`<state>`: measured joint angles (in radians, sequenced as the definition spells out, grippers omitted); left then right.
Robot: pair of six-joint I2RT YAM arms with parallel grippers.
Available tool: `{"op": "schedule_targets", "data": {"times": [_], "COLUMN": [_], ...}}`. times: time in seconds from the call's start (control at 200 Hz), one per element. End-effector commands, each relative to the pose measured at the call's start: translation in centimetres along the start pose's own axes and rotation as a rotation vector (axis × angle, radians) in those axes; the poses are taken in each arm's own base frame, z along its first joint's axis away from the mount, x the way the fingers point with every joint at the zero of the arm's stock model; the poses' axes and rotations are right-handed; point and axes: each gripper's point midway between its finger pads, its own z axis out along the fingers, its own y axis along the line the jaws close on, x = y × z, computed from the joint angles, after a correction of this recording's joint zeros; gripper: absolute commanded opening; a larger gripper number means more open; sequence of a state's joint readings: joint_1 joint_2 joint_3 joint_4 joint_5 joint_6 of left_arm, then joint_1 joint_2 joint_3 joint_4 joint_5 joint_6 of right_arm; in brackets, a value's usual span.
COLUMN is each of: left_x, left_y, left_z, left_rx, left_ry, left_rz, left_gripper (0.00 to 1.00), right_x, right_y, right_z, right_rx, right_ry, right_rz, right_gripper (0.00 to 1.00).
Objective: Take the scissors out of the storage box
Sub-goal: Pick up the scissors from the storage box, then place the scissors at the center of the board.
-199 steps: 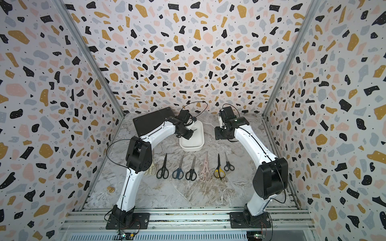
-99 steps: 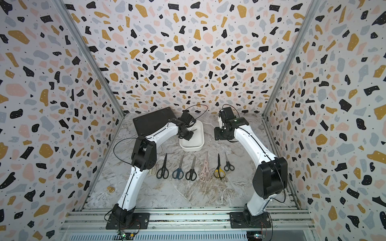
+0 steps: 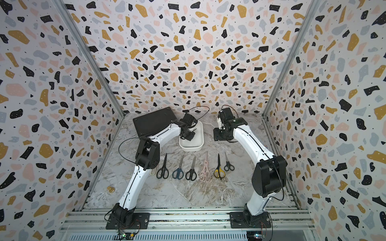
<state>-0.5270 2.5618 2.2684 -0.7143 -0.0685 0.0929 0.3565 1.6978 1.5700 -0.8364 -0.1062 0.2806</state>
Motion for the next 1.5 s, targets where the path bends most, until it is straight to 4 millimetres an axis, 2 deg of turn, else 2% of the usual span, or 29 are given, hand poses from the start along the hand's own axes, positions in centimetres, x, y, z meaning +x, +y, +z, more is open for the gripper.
{"op": "schedule_targets", "data": {"times": [0.0,0.285,0.335,0.425,0.541,0.651,0.731,0.841,0.931,1.046,1.136,1.206,1.307,1.412,1.497], "left_x": [1.4,4.8,4.9,4.3,1.0,-2.7,-4.6,-5.9,-5.5,-3.0,0.2,4.2,10.9,17.5,21.7], "left_y": [-0.7,-2.6,-2.9,-3.4,-3.5,-2.8,-2.0,-1.5,-0.3,2.5,5.3,7.0,9.5,11.4,12.5], "left_z": [1.4,1.6,1.4,0.6,-2.4,-6.6,-9.7,-13.4,-15.9,-18.5,-20.7,-21.9,-22.9,-22.7,-22.1], "left_rx": [0.03,0.132,0.151,0.186,0.208,0.196,0.173,0.167,0.14,0.097,0.068,0.009,-0.069,-0.119,-0.144], "left_ry": [0.063,0.202,0.208,0.191,0.086,-0.054,-0.136,-0.216,-0.234,-0.236,-0.265,-0.238,-0.163,-0.091,-0.021], "left_rz": [0.029,0.054,0.058,0.047,0.005,-0.036,-0.064,-0.095,-0.124,-0.217,-0.313,-0.33,-0.37,-0.435,-0.472], "left_gripper": [0.23,0.07,0.0,0.0,0.0,0.0,0.0,0.0,0.0,0.0,0.0,0.0,0.0,0.0,0.0], "right_x": [0.3,0.0,0.0,-0.1,-0.1,-0.2,-0.2,-0.3,-0.3,-0.3,-0.4,-0.2,-0.1,0.1,0.3], "right_y": [0.2,0.3,0.3,0.3,0.2,0.2,0.1,0.1,0.2,0.1,0.2,0.3,0.7,1.4,2.3], "right_z": [0.3,-0.1,-0.2,-0.5,-0.7,-0.9,-1.2,-1.5,-1.6,-1.8,-1.8,-1.7,-1.5,-1.2,-0.9], "right_rx": [-0.011,-0.009,-0.011,-0.011,-0.007,-0.003,0.001,0.0,-0.004,0.001,0.0,-0.003,-0.016,-0.032,-0.047], "right_ry": [0.012,0.002,0.001,-0.007,-0.011,-0.018,-0.024,-0.032,-0.035,-0.04,-0.041,-0.037,-0.037,-0.033,-0.024], "right_rz": [0.005,-0.002,-0.001,-0.001,0.0,-0.003,-0.004,-0.005,-0.004,-0.01,-0.014,-0.015,-0.022,-0.03,-0.045], "right_gripper": [0.55,0.55,0.55,0.55,0.55,0.55,0.55,0.55,0.55,0.55,0.55,0.55,0.55,0.55,0.55]}}
